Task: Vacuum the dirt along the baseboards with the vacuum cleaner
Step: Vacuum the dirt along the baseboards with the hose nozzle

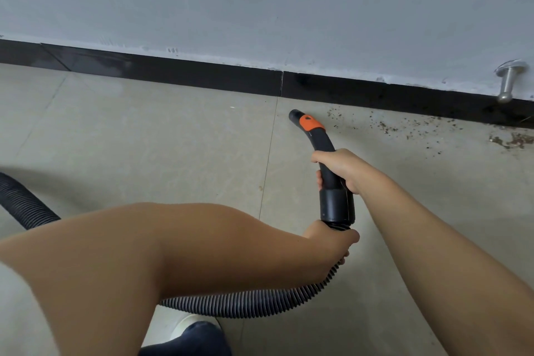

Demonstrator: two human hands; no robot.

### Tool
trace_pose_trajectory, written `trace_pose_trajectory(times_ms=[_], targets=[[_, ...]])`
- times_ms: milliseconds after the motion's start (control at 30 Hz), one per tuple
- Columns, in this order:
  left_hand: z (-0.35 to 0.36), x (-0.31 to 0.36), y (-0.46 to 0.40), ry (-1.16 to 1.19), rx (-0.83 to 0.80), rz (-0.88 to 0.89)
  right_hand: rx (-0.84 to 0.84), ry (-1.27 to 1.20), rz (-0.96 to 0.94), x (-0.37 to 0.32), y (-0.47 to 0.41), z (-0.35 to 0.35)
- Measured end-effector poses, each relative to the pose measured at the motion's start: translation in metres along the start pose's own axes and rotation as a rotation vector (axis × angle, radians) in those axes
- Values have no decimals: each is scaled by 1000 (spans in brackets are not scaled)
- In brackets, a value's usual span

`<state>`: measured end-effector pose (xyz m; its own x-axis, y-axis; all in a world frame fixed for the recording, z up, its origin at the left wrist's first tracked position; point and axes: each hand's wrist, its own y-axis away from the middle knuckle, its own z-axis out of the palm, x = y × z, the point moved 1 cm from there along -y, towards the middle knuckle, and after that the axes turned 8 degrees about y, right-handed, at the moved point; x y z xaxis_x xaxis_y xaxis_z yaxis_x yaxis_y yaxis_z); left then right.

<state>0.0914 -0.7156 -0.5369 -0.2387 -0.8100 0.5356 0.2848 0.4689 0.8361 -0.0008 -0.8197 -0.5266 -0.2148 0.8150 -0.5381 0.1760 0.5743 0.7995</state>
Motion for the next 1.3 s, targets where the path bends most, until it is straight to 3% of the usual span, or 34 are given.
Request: trace_pose_trajectory(times_ms=[767, 1033, 1300], targets=[[-40, 24, -17, 100, 122, 33, -35, 113, -98, -47, -25, 37], [-2, 9, -2, 17, 13, -31, 9, 53, -43, -6, -3, 4], [13, -25, 23, -200, -82, -92, 139, -230, 25, 61, 28, -11]])
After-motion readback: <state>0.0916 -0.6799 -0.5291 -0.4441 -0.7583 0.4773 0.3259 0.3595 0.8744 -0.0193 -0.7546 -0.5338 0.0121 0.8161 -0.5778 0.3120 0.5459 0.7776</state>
